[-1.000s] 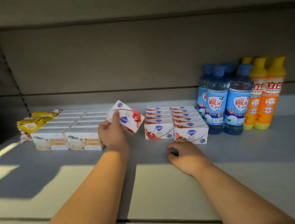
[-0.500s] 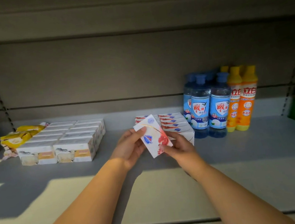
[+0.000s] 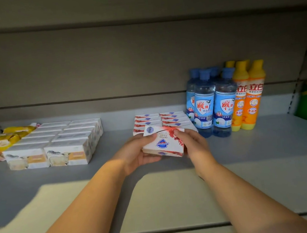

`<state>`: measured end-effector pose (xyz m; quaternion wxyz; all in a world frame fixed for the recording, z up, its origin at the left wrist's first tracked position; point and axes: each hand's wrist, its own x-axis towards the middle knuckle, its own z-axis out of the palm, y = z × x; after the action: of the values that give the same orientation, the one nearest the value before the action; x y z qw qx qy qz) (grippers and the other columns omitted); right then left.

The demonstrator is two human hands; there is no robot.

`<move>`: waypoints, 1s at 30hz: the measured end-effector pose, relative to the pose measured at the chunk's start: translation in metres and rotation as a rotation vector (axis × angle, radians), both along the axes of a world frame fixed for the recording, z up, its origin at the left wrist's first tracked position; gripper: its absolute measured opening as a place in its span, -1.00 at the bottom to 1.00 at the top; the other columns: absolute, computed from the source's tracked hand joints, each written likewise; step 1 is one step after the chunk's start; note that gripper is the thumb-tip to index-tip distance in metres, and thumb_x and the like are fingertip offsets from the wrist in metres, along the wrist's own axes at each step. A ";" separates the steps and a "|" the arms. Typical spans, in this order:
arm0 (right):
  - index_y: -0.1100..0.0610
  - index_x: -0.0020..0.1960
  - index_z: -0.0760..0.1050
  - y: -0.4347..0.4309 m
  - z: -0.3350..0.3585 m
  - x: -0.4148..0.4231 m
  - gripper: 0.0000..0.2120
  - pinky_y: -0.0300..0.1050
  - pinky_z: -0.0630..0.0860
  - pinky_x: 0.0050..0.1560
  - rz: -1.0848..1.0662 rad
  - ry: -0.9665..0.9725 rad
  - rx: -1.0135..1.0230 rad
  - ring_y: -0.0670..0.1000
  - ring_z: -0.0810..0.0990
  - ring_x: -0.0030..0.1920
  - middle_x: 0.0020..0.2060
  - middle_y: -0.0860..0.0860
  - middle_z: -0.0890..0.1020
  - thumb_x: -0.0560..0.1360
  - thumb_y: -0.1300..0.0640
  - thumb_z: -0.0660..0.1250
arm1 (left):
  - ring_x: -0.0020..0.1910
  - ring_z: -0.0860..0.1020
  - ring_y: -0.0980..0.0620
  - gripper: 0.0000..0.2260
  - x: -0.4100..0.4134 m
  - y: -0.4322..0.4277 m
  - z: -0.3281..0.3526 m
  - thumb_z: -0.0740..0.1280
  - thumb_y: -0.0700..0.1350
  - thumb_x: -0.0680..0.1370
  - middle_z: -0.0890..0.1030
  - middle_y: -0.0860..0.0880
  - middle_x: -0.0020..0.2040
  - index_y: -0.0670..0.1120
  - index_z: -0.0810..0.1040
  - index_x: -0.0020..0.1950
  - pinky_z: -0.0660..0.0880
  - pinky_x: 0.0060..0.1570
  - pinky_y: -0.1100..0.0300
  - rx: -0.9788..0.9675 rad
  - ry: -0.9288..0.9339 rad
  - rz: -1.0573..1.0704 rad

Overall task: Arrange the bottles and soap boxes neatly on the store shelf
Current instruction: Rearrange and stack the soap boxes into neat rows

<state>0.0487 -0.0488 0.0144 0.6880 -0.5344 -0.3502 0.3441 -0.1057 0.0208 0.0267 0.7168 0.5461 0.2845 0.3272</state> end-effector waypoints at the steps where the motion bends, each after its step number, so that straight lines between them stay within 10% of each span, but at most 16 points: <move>1: 0.05 -0.03 0.58 0.001 -0.001 0.001 -0.83 0.01 0.59 0.04 0.033 0.019 -0.018 0.05 0.65 -0.01 -0.06 0.07 0.68 0.40 0.06 0.44 | -0.11 0.68 -0.02 -0.79 0.000 0.001 -0.001 0.36 -0.17 0.50 0.69 -0.10 -0.03 -0.12 0.53 0.14 0.62 -0.23 0.12 0.029 -0.006 0.045; 8: 0.03 0.01 0.53 -0.003 -0.009 -0.001 -0.75 -0.25 0.55 -0.32 0.254 -0.077 -0.040 -0.14 0.64 -0.24 -0.15 -0.07 0.68 0.38 0.20 0.48 | -0.02 0.65 -0.03 -0.66 -0.004 -0.001 0.005 0.38 -0.13 0.48 0.64 -0.14 0.11 -0.14 0.50 0.24 0.60 -0.01 0.08 0.161 -0.042 0.107; 13: 0.07 0.00 0.49 -0.001 -0.015 0.000 -0.60 -0.25 0.54 -0.07 0.134 -0.348 0.218 -0.23 0.58 -0.12 -0.08 -0.07 0.62 0.29 0.41 0.50 | 0.13 0.60 -0.11 -0.53 -0.008 0.004 0.007 0.17 0.27 0.51 0.63 -0.10 0.17 0.00 0.52 0.25 0.53 0.11 -0.07 -0.068 -0.052 0.020; 19: 0.22 0.08 0.54 0.004 -0.019 -0.002 -0.61 -0.17 0.42 0.19 -0.083 -0.923 0.521 -0.02 0.49 0.14 0.09 0.05 0.53 0.30 0.48 0.41 | -0.01 0.66 -0.06 -0.57 -0.009 -0.001 0.007 0.37 -0.06 0.40 0.64 -0.16 0.13 -0.16 0.53 0.24 0.62 -0.12 0.09 -0.169 -0.094 -0.086; 23: -0.24 0.14 0.38 0.000 -0.015 -0.008 -0.43 -0.33 0.50 0.01 0.043 -0.555 0.267 -0.22 0.55 0.05 0.12 -0.14 0.54 0.44 0.41 0.28 | -0.07 0.67 -0.02 -0.60 -0.009 -0.001 0.009 0.40 -0.11 0.37 0.66 -0.15 0.05 -0.18 0.52 0.19 0.62 -0.19 0.11 -0.037 -0.192 0.057; 27: 0.10 0.09 0.48 0.000 -0.003 -0.007 -0.80 -0.12 0.60 -0.38 0.291 0.134 -0.067 0.02 0.66 -0.36 -0.17 0.11 0.65 0.61 0.04 0.14 | -0.13 0.66 0.02 -0.64 -0.008 0.001 0.008 0.41 -0.17 0.34 0.69 -0.09 -0.07 -0.14 0.51 0.12 0.59 -0.24 0.16 0.072 -0.287 0.177; 30: 0.06 0.00 0.49 0.001 -0.005 -0.006 -0.86 -0.11 0.59 -0.37 0.393 0.150 -0.076 0.06 0.67 -0.35 -0.24 0.05 0.69 0.57 0.01 0.22 | -0.19 0.65 0.02 -0.71 -0.007 0.001 0.008 0.39 -0.23 0.38 0.67 -0.08 -0.11 -0.12 0.51 0.08 0.58 -0.26 0.18 0.150 -0.259 0.170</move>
<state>0.0422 -0.0483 0.0096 0.6112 -0.4540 -0.3824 0.5235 -0.1130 0.0221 0.0349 0.6745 0.5253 0.2100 0.4744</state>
